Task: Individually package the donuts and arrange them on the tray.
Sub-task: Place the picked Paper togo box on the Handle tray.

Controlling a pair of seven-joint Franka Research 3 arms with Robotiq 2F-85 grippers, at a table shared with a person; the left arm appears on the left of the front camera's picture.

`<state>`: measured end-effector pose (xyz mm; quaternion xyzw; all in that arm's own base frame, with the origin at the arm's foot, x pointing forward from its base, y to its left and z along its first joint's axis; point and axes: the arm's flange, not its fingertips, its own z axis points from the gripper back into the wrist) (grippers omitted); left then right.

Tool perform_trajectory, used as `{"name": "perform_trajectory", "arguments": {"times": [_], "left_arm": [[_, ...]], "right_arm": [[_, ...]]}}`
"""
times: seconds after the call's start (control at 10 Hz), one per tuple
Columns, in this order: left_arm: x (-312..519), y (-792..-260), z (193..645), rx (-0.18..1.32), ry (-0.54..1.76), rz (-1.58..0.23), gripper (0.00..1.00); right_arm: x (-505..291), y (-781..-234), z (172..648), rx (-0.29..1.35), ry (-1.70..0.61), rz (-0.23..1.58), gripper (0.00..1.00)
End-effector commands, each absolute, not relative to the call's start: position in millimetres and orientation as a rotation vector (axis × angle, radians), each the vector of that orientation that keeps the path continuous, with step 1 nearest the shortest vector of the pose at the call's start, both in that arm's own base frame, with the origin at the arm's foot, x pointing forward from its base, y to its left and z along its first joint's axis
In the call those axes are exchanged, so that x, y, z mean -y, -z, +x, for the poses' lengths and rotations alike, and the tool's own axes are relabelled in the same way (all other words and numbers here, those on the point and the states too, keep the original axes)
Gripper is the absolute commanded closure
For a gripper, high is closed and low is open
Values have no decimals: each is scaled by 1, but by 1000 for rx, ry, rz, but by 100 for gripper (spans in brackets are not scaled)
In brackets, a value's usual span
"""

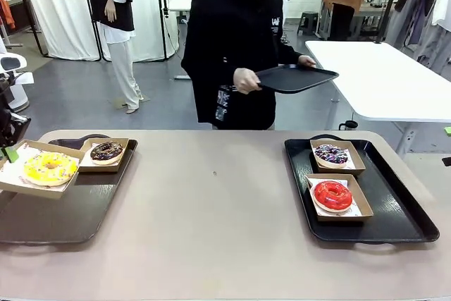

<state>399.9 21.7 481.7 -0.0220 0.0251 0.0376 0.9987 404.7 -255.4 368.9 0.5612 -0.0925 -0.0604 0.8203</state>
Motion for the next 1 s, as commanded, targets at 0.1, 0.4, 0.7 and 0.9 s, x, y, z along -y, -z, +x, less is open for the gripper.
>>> {"name": "perform_trajectory", "arguments": {"times": [0.1, 0.4, 0.7, 0.9], "left_arm": [[-22, -484, 398, -43, -66, -60, 99], [-26, -464, 410, -30, -49, -78, 99], [-19, -429, 416, -59, -35, -69, 99], [-8, -407, 414, -45, -24, -38, 99]], "right_arm": [[255, -371, 406, 194, 144, 1200, 0], [255, -371, 406, 194, 144, 1200, 0], [255, -371, 406, 194, 144, 1200, 0], [255, -371, 406, 194, 144, 1200, 0]]}}
